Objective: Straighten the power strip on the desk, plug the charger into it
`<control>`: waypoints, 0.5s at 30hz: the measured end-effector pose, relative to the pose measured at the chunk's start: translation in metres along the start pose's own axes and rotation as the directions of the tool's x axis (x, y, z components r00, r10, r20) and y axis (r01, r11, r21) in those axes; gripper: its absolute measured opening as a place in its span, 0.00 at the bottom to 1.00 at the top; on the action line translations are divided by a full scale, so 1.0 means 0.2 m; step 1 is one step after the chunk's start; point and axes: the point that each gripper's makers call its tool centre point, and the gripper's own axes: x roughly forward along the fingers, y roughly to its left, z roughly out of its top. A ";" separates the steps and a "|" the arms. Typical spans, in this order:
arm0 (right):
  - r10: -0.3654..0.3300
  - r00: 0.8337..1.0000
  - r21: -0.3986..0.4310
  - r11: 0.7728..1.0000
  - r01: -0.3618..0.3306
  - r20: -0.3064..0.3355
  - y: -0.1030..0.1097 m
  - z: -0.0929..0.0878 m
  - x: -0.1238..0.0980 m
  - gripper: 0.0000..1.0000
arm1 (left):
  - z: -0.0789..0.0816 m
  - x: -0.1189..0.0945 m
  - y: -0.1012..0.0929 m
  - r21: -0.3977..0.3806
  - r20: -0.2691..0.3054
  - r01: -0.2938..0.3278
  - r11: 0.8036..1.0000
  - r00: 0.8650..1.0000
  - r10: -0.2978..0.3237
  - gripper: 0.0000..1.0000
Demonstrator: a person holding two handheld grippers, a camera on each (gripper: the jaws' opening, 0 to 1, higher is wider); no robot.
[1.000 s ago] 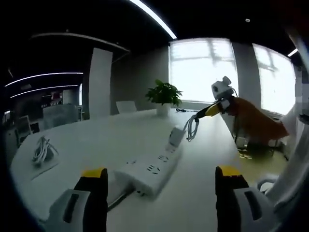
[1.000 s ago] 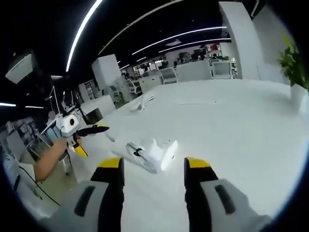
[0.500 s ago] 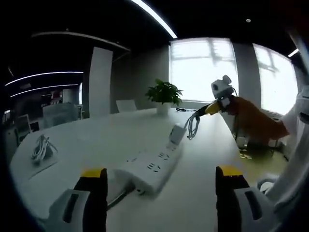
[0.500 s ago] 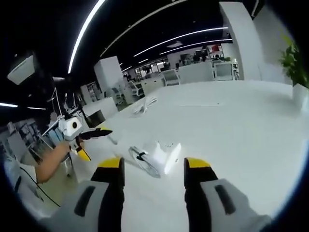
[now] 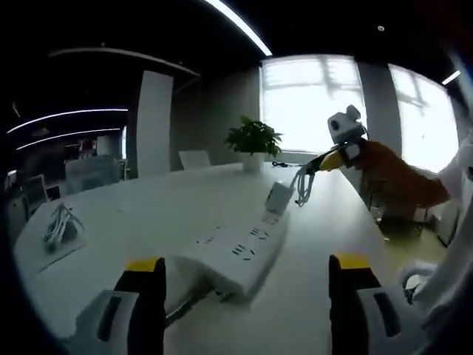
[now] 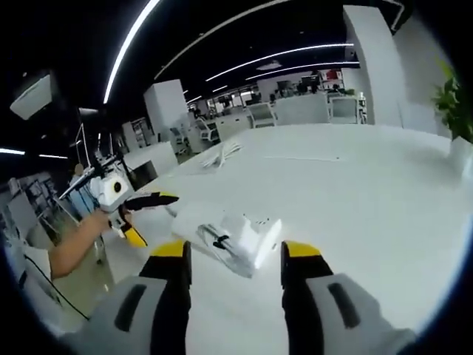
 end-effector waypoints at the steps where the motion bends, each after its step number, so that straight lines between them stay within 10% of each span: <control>1: -0.002 1.000 0.008 1.000 0.002 -0.009 0.01 0.01 0.00 0.48 | 0.00 0.01 0.01 0.004 -0.001 -0.005 1.000 1.000 0.005 0.92; 15: -0.039 0.996 0.045 0.998 0.043 -0.085 0.03 0.08 0.14 0.50 | -0.06 0.15 0.09 0.035 -0.019 -0.018 0.999 1.000 0.019 0.91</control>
